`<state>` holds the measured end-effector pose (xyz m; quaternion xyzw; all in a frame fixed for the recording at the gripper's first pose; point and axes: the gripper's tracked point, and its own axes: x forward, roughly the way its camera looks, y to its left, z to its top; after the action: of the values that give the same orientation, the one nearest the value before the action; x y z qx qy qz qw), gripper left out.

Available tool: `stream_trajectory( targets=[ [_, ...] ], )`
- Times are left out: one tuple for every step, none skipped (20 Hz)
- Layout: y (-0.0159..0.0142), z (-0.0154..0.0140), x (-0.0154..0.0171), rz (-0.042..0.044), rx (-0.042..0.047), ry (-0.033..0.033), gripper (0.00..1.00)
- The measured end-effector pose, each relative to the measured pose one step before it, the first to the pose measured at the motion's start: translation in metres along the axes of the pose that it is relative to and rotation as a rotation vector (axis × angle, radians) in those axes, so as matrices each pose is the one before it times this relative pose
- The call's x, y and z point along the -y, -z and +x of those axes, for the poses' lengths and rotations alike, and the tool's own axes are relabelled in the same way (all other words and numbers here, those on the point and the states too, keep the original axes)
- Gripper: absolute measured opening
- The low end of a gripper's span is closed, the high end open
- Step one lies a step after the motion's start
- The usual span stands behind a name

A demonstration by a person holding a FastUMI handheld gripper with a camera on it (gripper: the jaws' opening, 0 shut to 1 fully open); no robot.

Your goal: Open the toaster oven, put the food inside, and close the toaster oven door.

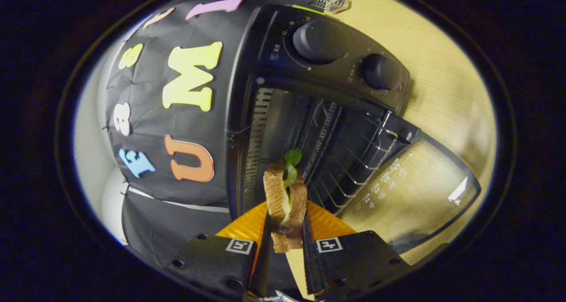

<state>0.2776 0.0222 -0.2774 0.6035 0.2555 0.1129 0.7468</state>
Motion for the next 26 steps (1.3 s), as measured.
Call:
stream_trajectory(
  targets=[
    [-0.00228, 0.00651, 0.00408, -0.01180, 0.01007, 0.01252, 0.38],
    [-0.00086, 0.00660, 0.00293, -0.01276, 0.00548, 0.00777, 0.39],
    [0.00113, 0.00564, -0.00050, -0.00721, -0.01187, -0.00043, 0.39],
    [-0.00219, 0.00364, -0.00174, 0.00150, 0.00647, 0.00169, 0.40],
    [-0.00012, 0.00572, 0.00093, -0.01022, -0.00668, 0.00830, 0.41],
    [-0.00253, 0.00451, -0.00220, -0.00663, 0.00535, -0.00198, 0.42],
    [0.00011, 0.00559, 0.00170, -0.00420, -0.00660, 0.01643, 0.42],
    [0.00089, 0.00232, 0.00317, 0.00034, 0.00262, 0.01595, 0.44],
    [-0.00040, 0.00277, 0.00427, 0.00729, 0.00429, 0.02888, 0.45],
    [0.00263, 0.00062, -0.00276, 0.01482, -0.01235, 0.00071, 0.52],
    [0.00132, 0.00077, -0.00135, -0.00107, -0.00754, 0.01358, 0.59],
    [0.00533, -0.00069, 0.00007, -0.02327, -0.01331, 0.01812, 0.64],
    [0.00541, -0.00225, -0.00016, -0.02747, -0.01619, 0.02098, 0.68],
    [0.00565, -0.00336, -0.00165, -0.03024, -0.01733, 0.01444, 0.73],
    [0.00387, -0.00267, 0.00012, -0.03372, -0.01957, 0.02445, 0.77],
    [0.00274, -0.00058, 0.00187, -0.03178, -0.00925, 0.02865, 0.81],
    [0.00206, -0.00076, 0.00343, -0.03268, -0.01194, 0.03022, 0.82],
    [0.00140, -0.00098, 0.00412, -0.03352, -0.01224, 0.03672, 0.84],
    [-0.00113, -0.00081, 0.00241, -0.02757, -0.01152, 0.01976, 0.85],
    [0.00170, -0.00350, -0.00222, -0.02200, -0.00990, 0.01169, 0.86],
    [0.00064, -0.00715, 0.00126, -0.01876, 0.00294, 0.01492, 0.86],
    [0.00034, -0.01090, 0.00035, -0.01768, 0.00098, 0.01278, 0.86],
    [-0.00024, -0.00727, 0.00108, -0.02242, -0.00059, 0.02180, 0.86],
    [0.00248, -0.00739, 0.00516, -0.02204, -0.00129, 0.02655, 0.86],
    [0.00192, -0.00776, 0.00456, -0.01572, -0.00050, 0.01996, 0.86],
    [0.00204, -0.00664, 0.00244, -0.00857, -0.00712, 0.01568, 0.86]
  ],
)
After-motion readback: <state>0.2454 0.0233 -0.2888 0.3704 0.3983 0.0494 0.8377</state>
